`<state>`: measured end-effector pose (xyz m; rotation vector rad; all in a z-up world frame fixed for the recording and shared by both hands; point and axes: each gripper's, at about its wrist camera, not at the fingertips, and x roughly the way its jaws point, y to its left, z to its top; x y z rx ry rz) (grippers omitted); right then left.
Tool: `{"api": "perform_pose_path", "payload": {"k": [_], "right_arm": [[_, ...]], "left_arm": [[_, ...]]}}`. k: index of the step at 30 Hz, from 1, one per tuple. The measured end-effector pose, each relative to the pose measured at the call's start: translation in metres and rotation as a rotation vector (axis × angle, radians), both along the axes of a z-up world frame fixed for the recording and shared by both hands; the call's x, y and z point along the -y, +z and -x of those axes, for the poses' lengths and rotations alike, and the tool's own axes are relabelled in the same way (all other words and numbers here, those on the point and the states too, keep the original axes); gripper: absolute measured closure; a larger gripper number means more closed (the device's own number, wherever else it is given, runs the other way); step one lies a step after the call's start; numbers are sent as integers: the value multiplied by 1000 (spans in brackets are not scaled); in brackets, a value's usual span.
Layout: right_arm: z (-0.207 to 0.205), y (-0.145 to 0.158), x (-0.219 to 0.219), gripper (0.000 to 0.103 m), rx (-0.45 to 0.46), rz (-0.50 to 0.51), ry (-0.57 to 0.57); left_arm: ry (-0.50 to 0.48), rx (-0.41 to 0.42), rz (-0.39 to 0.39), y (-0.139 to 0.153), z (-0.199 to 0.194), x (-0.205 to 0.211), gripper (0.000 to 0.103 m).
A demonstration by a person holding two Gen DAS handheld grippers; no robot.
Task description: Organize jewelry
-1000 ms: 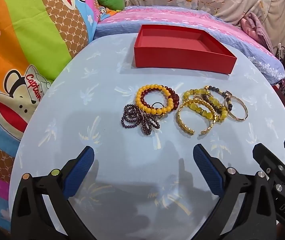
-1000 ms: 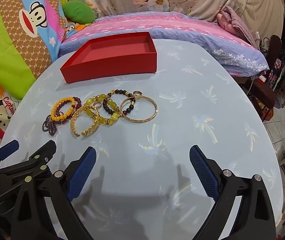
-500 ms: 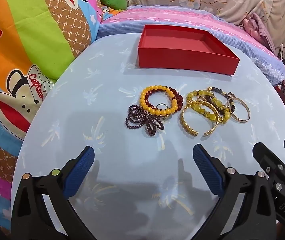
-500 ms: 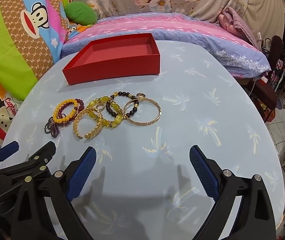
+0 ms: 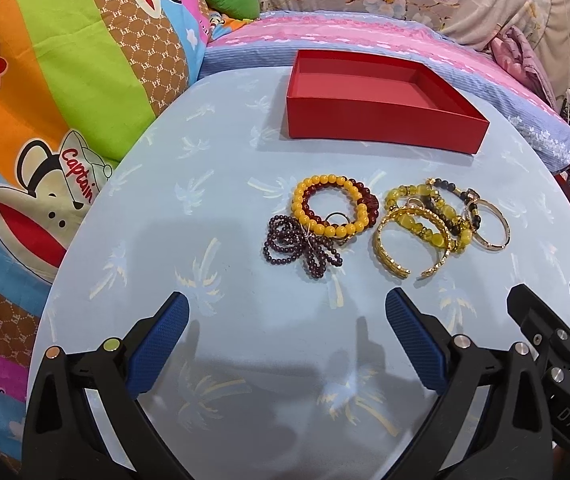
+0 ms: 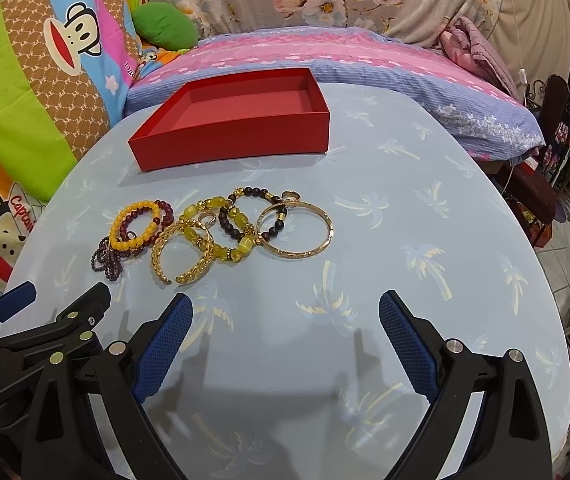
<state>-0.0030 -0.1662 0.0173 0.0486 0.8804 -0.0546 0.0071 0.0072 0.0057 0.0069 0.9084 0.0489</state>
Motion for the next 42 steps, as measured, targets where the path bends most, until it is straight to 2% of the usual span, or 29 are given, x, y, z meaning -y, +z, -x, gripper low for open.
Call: {"api": "perform_pose_path", "payload": {"k": [42], "right_arm": [[3, -2, 1, 12, 12, -4, -5]], "left_arm": [[7, 3, -11, 1, 6, 0, 9]]}}
